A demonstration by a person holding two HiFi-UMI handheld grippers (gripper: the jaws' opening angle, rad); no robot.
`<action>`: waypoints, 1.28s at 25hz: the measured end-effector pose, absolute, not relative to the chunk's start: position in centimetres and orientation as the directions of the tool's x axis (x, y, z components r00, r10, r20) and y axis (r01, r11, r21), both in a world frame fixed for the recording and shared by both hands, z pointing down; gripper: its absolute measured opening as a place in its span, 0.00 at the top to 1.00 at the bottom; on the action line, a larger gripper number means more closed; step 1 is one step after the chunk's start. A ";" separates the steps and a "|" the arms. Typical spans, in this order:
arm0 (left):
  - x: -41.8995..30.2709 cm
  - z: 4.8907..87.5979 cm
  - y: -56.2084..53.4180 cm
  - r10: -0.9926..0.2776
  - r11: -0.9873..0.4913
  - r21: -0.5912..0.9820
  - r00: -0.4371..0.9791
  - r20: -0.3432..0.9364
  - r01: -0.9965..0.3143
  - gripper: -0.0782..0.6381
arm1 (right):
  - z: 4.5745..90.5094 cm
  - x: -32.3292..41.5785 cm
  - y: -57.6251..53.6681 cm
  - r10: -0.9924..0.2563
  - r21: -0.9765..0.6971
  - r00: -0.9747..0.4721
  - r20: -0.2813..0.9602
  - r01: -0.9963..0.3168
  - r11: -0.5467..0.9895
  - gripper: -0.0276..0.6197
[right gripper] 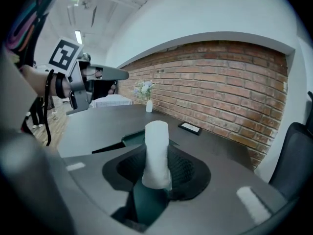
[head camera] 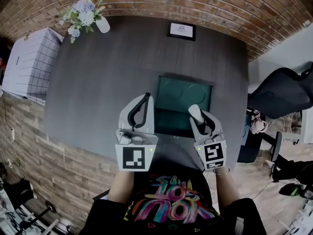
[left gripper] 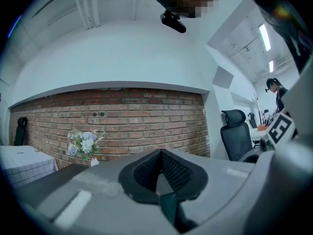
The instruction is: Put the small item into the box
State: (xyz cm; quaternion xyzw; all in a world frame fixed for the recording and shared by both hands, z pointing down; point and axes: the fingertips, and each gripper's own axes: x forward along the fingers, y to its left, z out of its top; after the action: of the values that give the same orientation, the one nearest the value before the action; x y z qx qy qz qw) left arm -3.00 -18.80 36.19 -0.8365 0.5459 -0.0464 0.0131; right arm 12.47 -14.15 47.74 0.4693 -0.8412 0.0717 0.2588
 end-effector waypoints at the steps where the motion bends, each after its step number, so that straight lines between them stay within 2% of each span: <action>1: -3.0 36.4 -18.8 -0.914 -0.405 -0.069 0.400 0.068 -0.912 0.89 | 48.4 12.2 -14.2 -0.743 0.118 -0.432 0.511 -0.821 0.558 0.75; 11: -3.2 37.7 -19.1 -0.909 -0.413 -0.064 0.407 0.092 -0.908 0.89 | 53.4 10.2 -13.8 -0.666 0.121 -0.484 0.568 -0.751 0.649 0.75; 22: -3.4 38.5 -19.4 -0.906 -0.411 -0.031 0.405 0.119 -0.911 0.89 | 57.9 8.0 -12.0 -0.486 0.107 -0.554 0.676 -0.579 0.808 0.75; 32: -3.8 39.0 -19.6 -0.902 -0.422 -0.053 0.413 0.129 -0.905 0.89 | 60.8 7.0 -11.1 -0.349 0.071 -0.504 0.790 -0.490 0.869 0.74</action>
State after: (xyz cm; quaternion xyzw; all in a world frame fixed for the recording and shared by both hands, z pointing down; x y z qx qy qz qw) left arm -3.80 -19.65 39.00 -0.8403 0.5375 -0.0691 -0.0124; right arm 6.97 -11.14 60.77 0.2427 -0.8634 0.0811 0.4348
